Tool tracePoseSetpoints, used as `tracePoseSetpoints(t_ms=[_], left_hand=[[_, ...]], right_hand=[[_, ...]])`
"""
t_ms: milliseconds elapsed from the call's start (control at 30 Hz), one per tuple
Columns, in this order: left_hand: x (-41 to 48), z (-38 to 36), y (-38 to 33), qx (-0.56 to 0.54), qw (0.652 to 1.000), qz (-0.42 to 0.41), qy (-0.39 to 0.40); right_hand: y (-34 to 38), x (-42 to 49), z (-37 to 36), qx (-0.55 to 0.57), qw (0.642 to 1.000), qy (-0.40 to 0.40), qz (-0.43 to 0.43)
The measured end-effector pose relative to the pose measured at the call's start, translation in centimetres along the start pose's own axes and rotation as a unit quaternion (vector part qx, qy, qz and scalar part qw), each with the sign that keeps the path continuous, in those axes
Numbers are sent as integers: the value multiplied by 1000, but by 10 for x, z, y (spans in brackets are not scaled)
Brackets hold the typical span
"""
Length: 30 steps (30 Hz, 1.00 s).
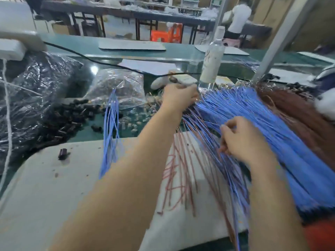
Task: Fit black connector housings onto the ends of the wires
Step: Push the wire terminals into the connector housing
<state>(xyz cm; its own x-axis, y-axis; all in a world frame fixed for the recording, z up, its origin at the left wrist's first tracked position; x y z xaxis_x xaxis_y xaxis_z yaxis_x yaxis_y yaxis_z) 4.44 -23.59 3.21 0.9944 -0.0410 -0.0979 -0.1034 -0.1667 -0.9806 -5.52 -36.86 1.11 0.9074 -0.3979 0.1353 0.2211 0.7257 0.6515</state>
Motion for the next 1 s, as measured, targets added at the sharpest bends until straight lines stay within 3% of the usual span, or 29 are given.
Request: tracePoseSetpoints(t_ms=[67,133,200,267,433,600,833,1000], left_hand=[[1,-21,41,161,986,-10,34],[-1,-29,69,316,947,-60,28],[0,-30,82,378,920,-104,16],[1,-30,84,386,914,-121,12],[1,-9,59,297,944,-139,-25],[-6,49,22,130,979,-111,-108],[-23,163,-11,-22,958,-108,-263],[-32,215,-3,-21,943,-84,-322]], right_hand=[[-20,4,-19,-111,993,5,-28],[-32,6,-32,-133,990,8,-53],[-34,7,-36,-129,990,1,-65],[-30,9,-35,-124,991,0,-56],[13,6,-27,-78,997,-3,8],[79,1,-46,-68,990,56,106],[152,-22,-153,-27,966,97,239],[174,-36,-219,-153,942,60,292]])
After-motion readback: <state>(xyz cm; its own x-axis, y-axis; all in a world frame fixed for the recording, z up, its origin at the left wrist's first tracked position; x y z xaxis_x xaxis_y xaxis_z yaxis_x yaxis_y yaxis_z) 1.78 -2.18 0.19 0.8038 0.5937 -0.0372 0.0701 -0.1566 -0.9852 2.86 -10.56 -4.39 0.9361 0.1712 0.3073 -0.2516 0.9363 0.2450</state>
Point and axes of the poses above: each hand's wrist, its own x-axis towards the middle knuckle, its own z-axis out of the back of the hand, y = z × x, the point moved 1 cm from there along x, towards the middle knuckle, and after that the axes turned 5 degrees about -y, right-handed, at the moved point
